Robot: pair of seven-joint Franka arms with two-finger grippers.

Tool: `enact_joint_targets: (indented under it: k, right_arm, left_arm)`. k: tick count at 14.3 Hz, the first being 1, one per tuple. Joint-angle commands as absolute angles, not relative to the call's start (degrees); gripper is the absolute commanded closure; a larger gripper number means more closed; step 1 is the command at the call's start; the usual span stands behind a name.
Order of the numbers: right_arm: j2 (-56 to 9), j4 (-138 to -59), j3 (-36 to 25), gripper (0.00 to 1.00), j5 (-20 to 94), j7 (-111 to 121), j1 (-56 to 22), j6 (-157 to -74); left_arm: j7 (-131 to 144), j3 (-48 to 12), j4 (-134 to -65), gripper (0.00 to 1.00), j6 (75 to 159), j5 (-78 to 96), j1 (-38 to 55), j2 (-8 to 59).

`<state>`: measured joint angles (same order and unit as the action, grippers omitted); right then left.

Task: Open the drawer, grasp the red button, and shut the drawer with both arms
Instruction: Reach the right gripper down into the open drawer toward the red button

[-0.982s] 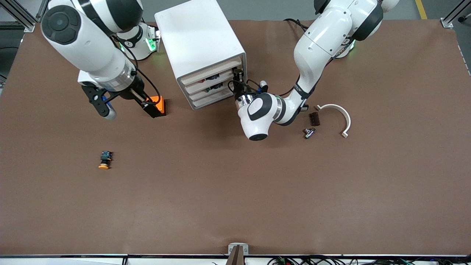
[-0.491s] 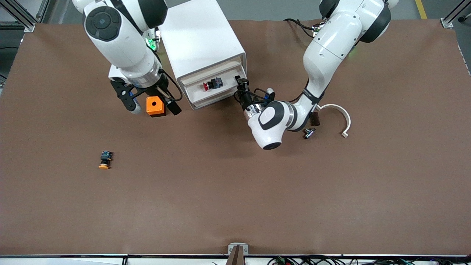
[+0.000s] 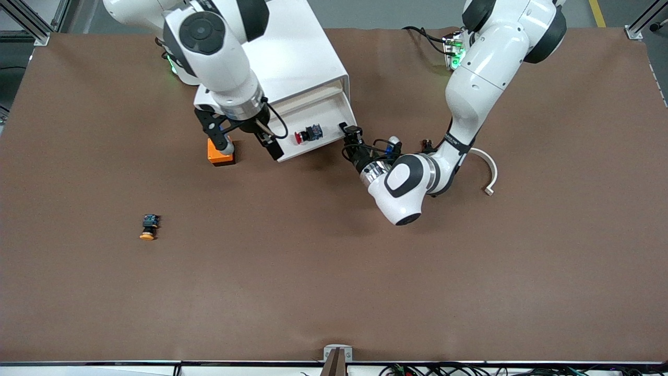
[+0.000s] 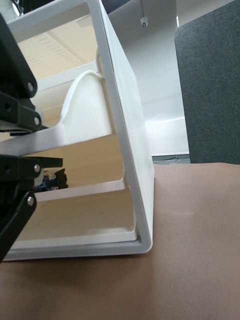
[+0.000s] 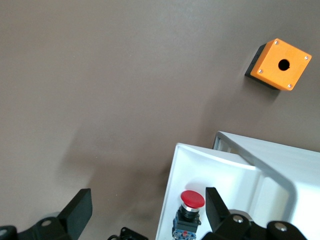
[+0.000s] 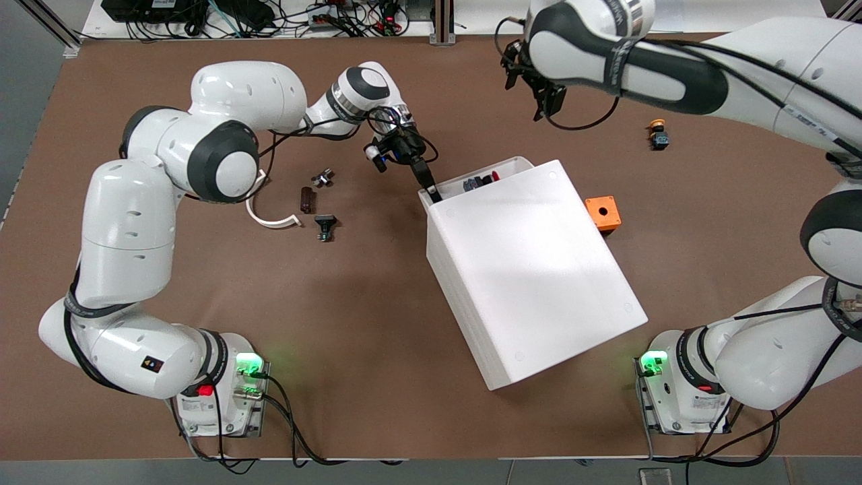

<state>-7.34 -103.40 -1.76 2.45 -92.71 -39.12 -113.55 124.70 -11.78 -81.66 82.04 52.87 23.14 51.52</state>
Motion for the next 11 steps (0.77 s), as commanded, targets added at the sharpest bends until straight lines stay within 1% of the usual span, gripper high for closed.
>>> enact_joint_targets:
  k: [1,3,4,5,7,8,11]
  right_arm:
    - [-9.22,-103.54,-2.29,0.00,0.09,-97.02,-41.83,-116.09]
    - [-10.63,-103.54,-2.29,0.00,-0.09,-98.78,-42.80,-117.68]
    - [-11.24,-103.62,-2.29,0.00,-0.09,-98.79,-43.06,-118.03]
    - [-12.03,-103.71,-2.29,0.00,-0.09,-99.05,-43.94,-118.65]
    - [-12.92,-104.41,-2.29,0.00,-0.52,-100.72,-45.26,-120.05]
    - [-12.92,-105.72,-2.29,0.00,-1.14,-100.81,-45.79,-121.19]
    - [-12.75,-109.41,-2.37,0.00,-1.40,-102.12,-47.54,-124.18]
  left_arm:
    - [124.63,-11.95,-81.21,0.78,82.97,53.70,22.41,51.77]
    - [124.63,-12.04,-81.21,0.75,83.32,53.79,22.41,51.77]
    - [124.63,-12.04,-81.12,0.68,83.76,53.79,22.33,51.77]
    - [124.72,-12.04,-81.04,0.52,84.02,53.79,22.32,51.77]
    - [124.45,-12.04,-80.42,0.07,84.72,53.79,22.32,51.77]
    - [123.15,-12.04,-80.07,0.00,85.07,53.79,22.15,51.77]
    - [112.71,-12.22,-79.10,0.00,84.99,54.05,21.62,51.50]
